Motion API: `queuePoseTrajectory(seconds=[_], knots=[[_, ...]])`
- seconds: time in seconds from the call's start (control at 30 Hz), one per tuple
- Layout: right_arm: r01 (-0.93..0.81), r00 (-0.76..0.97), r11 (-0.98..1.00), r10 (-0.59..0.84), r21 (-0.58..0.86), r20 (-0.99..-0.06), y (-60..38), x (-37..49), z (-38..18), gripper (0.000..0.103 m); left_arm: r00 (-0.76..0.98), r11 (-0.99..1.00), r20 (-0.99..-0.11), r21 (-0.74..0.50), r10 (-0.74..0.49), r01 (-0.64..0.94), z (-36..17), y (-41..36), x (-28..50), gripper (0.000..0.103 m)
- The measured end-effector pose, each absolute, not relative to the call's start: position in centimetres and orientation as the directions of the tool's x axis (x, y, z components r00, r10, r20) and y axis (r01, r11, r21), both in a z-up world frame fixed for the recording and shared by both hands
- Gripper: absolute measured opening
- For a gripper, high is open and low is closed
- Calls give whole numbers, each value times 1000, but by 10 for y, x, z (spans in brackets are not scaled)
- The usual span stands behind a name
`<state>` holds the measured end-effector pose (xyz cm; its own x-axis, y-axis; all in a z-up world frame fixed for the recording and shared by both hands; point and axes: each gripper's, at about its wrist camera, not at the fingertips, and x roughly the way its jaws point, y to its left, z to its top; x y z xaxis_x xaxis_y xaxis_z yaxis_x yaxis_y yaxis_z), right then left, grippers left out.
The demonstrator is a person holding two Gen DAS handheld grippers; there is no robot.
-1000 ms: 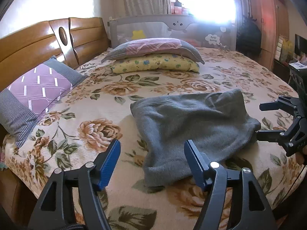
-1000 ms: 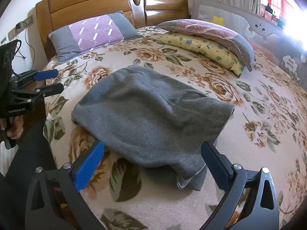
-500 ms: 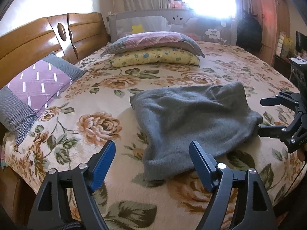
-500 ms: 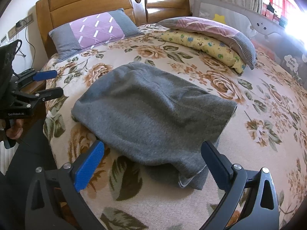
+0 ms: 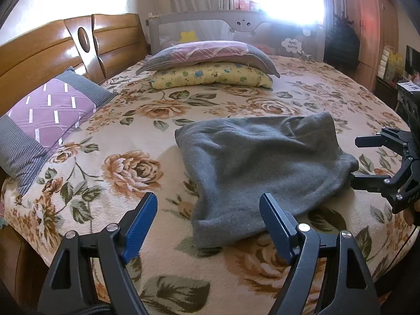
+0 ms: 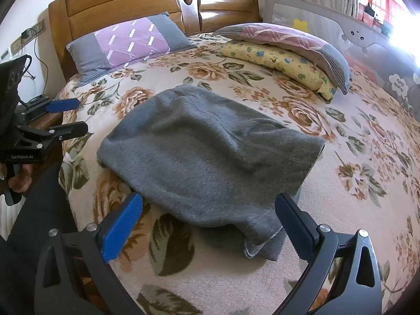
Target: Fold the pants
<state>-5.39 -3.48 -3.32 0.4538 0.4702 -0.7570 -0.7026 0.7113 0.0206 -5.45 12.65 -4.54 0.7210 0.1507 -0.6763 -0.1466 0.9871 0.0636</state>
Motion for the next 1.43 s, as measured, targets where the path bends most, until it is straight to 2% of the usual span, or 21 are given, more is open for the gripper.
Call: queuePoseTrajectory(seconds=[0.5, 1.43], knots=[[-698, 451, 715, 473, 31, -757, -39, -50, -36, 101, 719, 986, -684, 7, 127, -167, -49, 127, -50, 81], [-692, 456, 721, 470, 31, -756, -38, -48, -34, 101, 693, 994, -717, -8, 71, -111, -50, 119, -35, 80]])
